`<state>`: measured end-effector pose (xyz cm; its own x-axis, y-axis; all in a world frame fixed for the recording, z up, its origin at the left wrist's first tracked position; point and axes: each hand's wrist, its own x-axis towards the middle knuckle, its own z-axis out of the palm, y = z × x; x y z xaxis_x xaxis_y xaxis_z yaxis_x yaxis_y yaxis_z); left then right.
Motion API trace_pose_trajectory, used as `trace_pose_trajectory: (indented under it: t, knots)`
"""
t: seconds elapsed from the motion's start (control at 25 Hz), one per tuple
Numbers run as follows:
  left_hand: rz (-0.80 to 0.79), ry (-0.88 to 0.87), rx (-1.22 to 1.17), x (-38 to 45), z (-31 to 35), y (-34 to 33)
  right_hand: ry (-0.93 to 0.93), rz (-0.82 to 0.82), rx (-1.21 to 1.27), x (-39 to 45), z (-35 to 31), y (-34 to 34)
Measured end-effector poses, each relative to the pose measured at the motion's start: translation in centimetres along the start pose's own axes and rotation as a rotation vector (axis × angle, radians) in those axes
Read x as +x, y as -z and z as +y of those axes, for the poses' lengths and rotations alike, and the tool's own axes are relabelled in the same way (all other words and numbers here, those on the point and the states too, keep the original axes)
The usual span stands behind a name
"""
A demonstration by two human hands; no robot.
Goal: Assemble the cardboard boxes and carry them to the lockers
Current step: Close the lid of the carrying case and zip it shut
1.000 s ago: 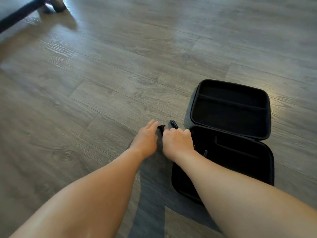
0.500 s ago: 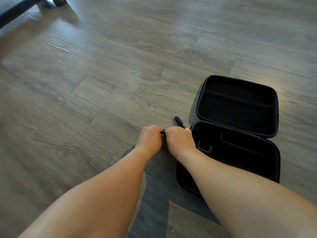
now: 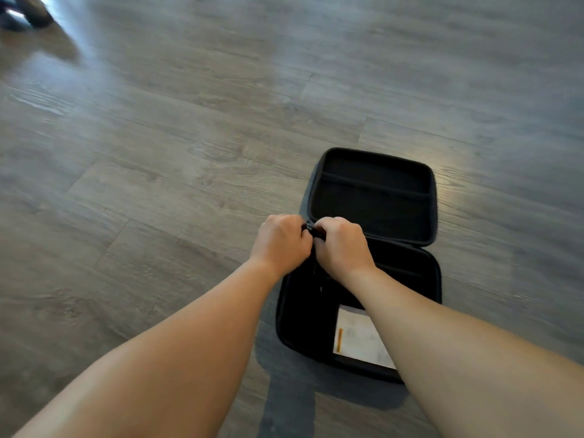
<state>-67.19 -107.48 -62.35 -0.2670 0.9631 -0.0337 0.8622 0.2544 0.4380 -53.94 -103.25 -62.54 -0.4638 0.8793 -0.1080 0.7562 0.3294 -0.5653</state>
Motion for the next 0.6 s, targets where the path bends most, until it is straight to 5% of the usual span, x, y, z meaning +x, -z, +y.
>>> trace_pose_trajectory:
  t: [0.32, 0.6]
  knots:
    - [-0.447, -0.144, 0.023, -2.8, 9.5, -5.6, -0.204, -0.303, -0.241, -6.4, 8.9, 6.2]
    - [-0.544, -0.164, 0.034, -2.5, 11.6, -7.6, -0.17, -0.292, -0.329, -7.8, 11.2, 6.5]
